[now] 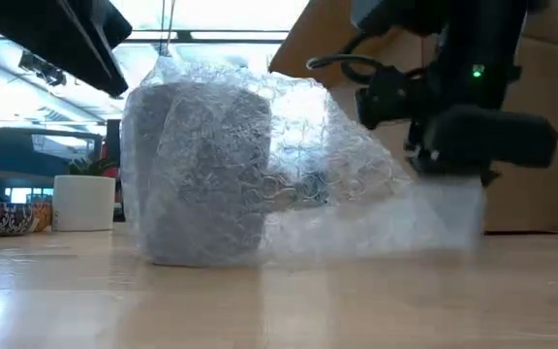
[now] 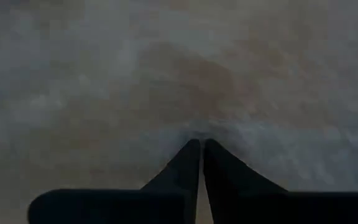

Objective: Wrap mug
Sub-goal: Wrap the blue mug with bubble wrap

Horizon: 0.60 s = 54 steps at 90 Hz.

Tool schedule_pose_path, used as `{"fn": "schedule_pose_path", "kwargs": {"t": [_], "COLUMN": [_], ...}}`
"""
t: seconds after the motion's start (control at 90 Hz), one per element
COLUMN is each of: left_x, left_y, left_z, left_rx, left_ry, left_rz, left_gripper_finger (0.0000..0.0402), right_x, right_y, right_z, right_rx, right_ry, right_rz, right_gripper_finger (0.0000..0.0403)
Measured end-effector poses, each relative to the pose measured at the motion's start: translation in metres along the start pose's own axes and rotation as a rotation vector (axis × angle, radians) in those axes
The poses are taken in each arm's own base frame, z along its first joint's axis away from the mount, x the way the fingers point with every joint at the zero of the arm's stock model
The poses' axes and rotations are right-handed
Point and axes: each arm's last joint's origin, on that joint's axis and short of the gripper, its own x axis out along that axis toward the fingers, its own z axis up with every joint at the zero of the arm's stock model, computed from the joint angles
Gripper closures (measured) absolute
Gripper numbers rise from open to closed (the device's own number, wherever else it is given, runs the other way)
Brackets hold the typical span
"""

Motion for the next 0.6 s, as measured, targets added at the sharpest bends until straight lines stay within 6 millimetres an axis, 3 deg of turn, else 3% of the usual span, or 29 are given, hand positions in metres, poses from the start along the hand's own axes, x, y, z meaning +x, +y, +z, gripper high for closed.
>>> {"fn": "schedule_pose_path", "kwargs": {"t": [0.311, 0.456, 0.6], "left_x": [0.003, 0.003, 0.003], "left_y": [0.004, 0.004, 0.004], "left_z": [0.004, 0.004, 0.004], "left_rx": [0.069, 0.103, 0.144], "left_ry": [-0.006, -0.005, -0.005], "left_rz": [0.003, 0.005, 0.005], "left_gripper_finger": [0.0324, 0.0324, 0.0324], "right_x": [-0.013, -0.040, -0.075], "right_y": [0.029, 0.042, 0.051], "right_z": [0.019, 0.020, 0.009], "right_rx": [0.017, -0.029, -0.031], "right_ry": [-0.119, -0.046, 0.070], "right_rz": [0.280, 0.226, 0.060], "right_gripper_finger": [0.0403, 0.0403, 0.0403]}}
